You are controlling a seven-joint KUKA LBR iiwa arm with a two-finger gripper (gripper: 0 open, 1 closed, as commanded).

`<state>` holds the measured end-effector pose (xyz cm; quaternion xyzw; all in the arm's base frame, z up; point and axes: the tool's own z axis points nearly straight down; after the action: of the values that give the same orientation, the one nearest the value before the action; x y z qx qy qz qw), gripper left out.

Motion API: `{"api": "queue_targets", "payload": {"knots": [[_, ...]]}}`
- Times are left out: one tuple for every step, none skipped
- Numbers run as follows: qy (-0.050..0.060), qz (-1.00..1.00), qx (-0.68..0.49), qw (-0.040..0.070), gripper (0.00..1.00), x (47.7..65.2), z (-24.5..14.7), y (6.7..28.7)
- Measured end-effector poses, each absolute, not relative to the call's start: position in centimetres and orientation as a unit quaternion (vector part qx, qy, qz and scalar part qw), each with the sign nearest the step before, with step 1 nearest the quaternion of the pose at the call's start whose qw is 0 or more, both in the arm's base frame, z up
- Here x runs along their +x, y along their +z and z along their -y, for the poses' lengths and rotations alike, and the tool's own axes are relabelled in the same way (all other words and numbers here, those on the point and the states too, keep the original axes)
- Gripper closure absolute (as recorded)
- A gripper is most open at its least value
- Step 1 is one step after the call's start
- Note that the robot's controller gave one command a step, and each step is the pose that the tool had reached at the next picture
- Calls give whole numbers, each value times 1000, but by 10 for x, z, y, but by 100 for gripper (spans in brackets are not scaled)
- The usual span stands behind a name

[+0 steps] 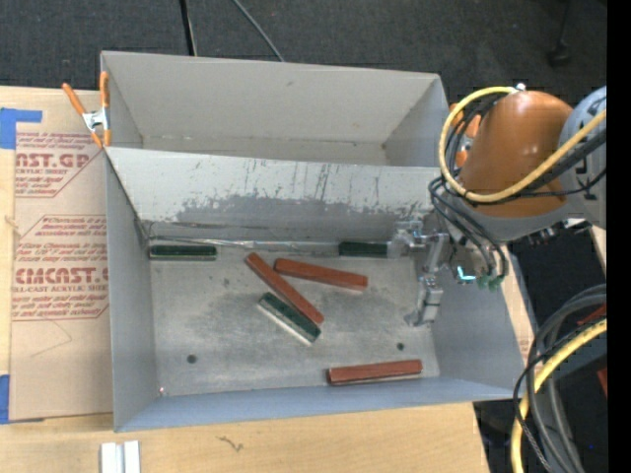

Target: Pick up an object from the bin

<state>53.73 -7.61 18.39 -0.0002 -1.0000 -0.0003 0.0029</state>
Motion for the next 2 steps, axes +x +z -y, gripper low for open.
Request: {"api": "queue_targets", "payload": {"knots": [[-1, 999, 35, -3, 0, 589, 37, 67], [-1, 1000, 9, -2, 0, 578, 26, 101]]}}
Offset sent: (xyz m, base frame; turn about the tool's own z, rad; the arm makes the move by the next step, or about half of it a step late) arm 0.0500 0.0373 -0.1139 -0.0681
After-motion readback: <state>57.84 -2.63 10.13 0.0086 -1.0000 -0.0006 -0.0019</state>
